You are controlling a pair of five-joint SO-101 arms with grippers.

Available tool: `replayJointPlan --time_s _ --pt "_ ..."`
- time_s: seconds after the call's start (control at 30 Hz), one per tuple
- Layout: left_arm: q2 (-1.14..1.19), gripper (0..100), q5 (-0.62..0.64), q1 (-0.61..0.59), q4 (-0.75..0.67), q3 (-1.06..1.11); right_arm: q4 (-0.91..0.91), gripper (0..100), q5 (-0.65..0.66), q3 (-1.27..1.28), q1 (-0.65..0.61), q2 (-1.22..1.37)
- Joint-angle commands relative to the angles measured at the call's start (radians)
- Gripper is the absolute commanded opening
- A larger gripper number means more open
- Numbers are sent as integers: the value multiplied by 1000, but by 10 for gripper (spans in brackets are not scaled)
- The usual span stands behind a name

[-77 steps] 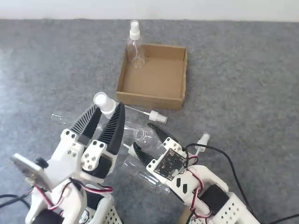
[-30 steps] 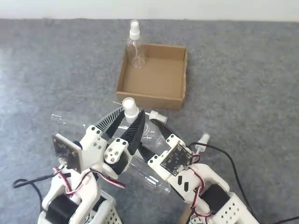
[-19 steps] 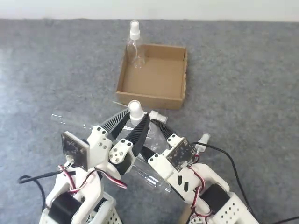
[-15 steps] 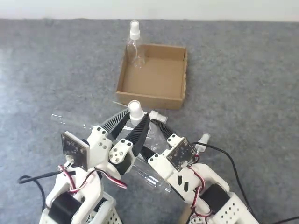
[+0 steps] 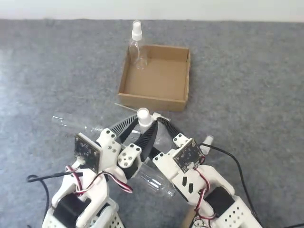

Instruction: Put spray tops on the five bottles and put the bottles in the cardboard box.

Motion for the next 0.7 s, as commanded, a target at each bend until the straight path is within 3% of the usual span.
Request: replayJointPlan --time_s 0.0,0.3,0.5,0.67 --pt "-17 16 -34 18 -18 -7 -35 87 -14 21 31 -19" --pt "-17 22 -35 18 -14 51 -35 87 -14 21 31 -19" --pt "-17 102 -34 17 5 41 -28 87 -12 21 33 -19" --pt "-17 107 -34 17 81 -22 -27 87 -12 21 33 -19"
